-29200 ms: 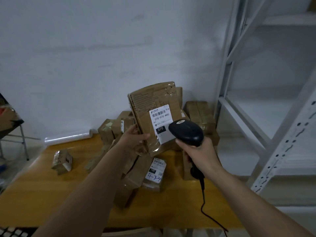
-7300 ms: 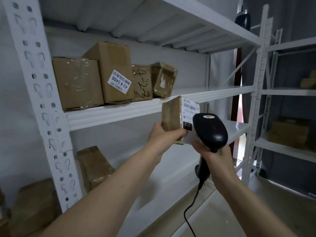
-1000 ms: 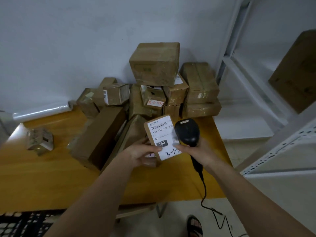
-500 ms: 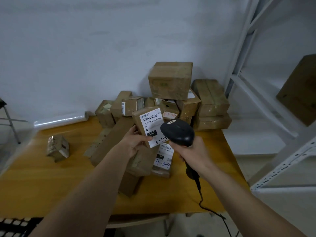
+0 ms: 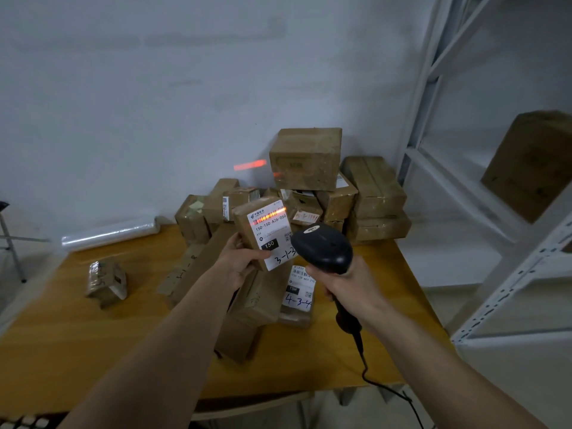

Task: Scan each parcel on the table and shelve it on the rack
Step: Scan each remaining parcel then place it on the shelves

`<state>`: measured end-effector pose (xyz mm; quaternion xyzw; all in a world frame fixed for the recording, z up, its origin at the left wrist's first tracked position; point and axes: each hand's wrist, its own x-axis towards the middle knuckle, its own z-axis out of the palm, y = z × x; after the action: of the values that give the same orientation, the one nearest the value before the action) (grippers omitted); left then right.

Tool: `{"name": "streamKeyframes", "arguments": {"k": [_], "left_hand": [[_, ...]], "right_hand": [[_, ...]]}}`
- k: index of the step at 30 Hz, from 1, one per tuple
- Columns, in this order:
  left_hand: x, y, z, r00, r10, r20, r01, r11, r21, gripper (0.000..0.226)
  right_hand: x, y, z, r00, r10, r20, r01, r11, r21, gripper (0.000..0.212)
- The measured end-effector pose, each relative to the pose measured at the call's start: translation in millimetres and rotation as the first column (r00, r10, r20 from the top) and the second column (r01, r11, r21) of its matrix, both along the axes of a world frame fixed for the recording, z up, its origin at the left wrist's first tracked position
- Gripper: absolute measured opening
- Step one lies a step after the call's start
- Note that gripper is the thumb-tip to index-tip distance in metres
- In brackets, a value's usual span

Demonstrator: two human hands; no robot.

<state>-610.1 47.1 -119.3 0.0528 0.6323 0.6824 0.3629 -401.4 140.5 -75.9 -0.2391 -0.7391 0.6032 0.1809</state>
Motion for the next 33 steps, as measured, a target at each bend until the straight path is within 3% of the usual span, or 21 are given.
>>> {"name": "streamKeyframes", "arguments": {"k": [7, 14, 19, 25, 33], "left_hand": [[19, 5, -4, 1.0, 0.015, 0.004, -0.015, 0.999, 0.041, 0.096], [59, 25, 17, 0.995, -0.034, -0.091, 0.034, 0.999, -0.001, 0.097], [115, 51, 32, 0.991, -0.075, -0.111, 0.075, 0.997, 0.001, 0.08], [203, 86, 37, 0.988, -0.145, -0.059, 0.147, 0.989, 0.019, 0.099], [319, 132, 52, 0.923, -0.37, -0.107, 0.361, 0.928, -0.096, 0.096]], "right_hand": [[25, -8, 0, 1.0, -0.022, -0.015, 0.022, 0.999, -0.041, 0.012], [72, 6, 15, 0.998, -0.07, -0.006, 0.07, 0.998, 0.006, 0.022], [123, 24, 26, 0.995, -0.1, -0.016, 0.1, 0.995, 0.002, 0.023], [206, 51, 35, 0.983, -0.181, -0.027, 0.18, 0.983, -0.026, 0.03], [315, 92, 41, 0.945, -0.324, -0.044, 0.316, 0.94, -0.131, 0.024]]}}
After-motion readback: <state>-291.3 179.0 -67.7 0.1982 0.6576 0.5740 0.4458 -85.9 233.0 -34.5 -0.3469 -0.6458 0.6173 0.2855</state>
